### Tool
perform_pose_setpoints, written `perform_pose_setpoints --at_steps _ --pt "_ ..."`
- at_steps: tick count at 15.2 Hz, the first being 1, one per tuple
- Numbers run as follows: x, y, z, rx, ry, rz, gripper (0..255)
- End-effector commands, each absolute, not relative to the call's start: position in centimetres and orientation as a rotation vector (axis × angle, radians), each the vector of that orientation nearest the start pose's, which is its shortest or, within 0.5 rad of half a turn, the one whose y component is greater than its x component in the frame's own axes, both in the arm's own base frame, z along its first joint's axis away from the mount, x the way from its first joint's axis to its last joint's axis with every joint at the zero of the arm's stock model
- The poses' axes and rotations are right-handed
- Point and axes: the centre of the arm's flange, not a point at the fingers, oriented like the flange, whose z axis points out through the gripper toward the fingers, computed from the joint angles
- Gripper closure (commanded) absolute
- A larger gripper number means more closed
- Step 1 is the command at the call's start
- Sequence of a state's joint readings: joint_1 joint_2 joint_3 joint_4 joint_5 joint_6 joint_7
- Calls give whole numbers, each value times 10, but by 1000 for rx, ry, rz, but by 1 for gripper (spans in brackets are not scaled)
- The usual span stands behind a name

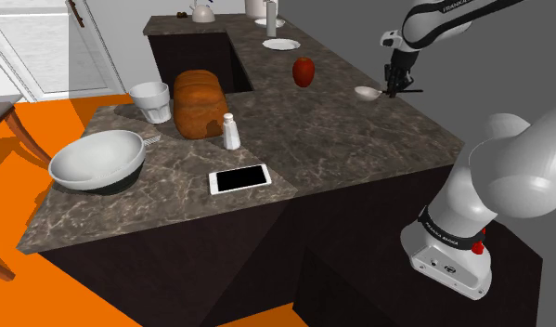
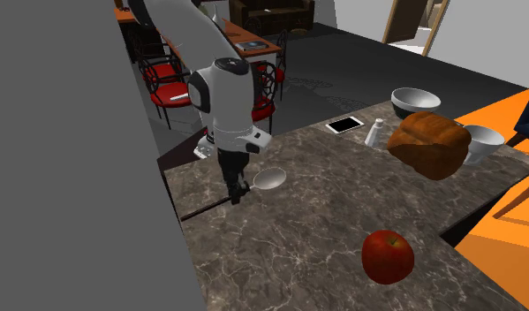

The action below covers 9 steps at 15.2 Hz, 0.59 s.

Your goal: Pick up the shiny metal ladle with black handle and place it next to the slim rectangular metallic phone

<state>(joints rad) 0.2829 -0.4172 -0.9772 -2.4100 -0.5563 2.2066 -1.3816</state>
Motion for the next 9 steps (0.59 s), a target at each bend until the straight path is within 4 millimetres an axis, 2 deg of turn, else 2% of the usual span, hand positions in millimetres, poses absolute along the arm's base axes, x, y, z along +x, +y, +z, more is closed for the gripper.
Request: perform_pose_setpoints --at_steps 1,7,9 --pt "342 -316 412 -2847 -1626 81 255" --pt "342 -316 444 -2847 -1626 81 255" --pt "349 -290 443 -2847 -1626 81 255"
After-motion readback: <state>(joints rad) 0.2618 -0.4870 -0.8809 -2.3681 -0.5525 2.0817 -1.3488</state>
